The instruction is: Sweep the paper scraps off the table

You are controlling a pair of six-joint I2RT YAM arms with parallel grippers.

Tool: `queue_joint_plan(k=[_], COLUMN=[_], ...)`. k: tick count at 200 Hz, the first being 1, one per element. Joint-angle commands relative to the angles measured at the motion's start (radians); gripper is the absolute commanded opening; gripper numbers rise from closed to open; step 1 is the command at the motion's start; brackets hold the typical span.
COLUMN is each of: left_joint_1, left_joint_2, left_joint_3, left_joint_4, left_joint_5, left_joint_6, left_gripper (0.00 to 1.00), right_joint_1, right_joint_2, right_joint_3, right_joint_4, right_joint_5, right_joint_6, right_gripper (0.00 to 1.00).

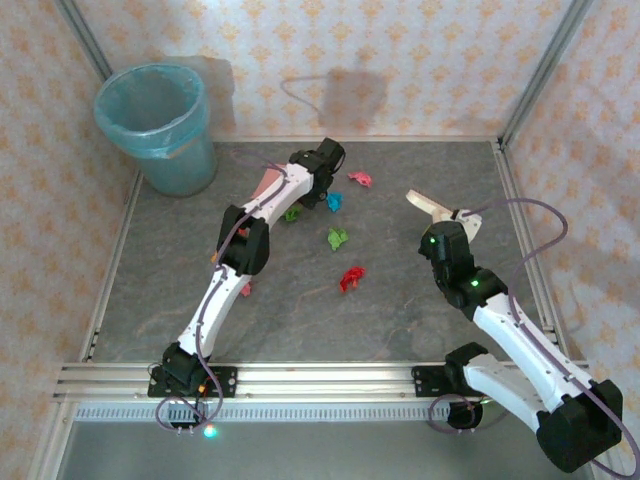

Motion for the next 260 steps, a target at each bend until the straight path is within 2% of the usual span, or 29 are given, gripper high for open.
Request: queue_joint_plan(k=[1, 74, 117, 126, 181, 197, 226, 260], left_joint_1=[0.005, 0.014, 0.014, 0.013, -0.052, -0.098, -0.207, -0.299], left_joint_2=[0.021, -0.039, -0.181, -0.238, -0.620, -0.738, -0.974, -1.175], left_joint_3=[0.031, 0.035, -0.002, -0.058, -0.468, -0.640, -0.931, -1.225], left_joint_4=[-0.002, -0.040, -0.096, -0.077, -0.042, -0.019, 0.008, 0.054], left_joint_5=[0.008, 0.020, 0.028, 0.052, 0.090, 0.070, -0.040, -0.023], left_joint_6=[0.021, 0.092, 0.230, 0.272, 0.526, 0.592, 0.697, 0.763], left_gripper=[0.48, 0.21, 0.05, 0.00, 0.00, 0.00, 0.00, 0.00], right_joint_1=[0.009, 0.015, 0.018, 0.018, 0.020, 0.019, 0.021, 0.021], right_joint_2=[-0.013, -0.011, -0.017, -0.019, -0.046, -0.056, -0.079, -0.093], right_joint_3=[-0.006, -0.007, -0.011, -0.012, -0.024, -0.030, -0.037, -0.044], right_joint_4=[0.052, 0.057, 0.062, 0.063, 0.070, 0.076, 0.079, 0.088], right_joint_5=[0.028, 0.037, 0.038, 0.039, 0.035, 0.032, 0.023, 0.016], right_joint_6=[-0.013, -0.022, -0.025, -0.026, -0.024, -0.022, -0.021, -0.021], right_gripper=[0.00, 0.00, 0.00, 0.00, 0.00, 0.00, 0.00, 0.00])
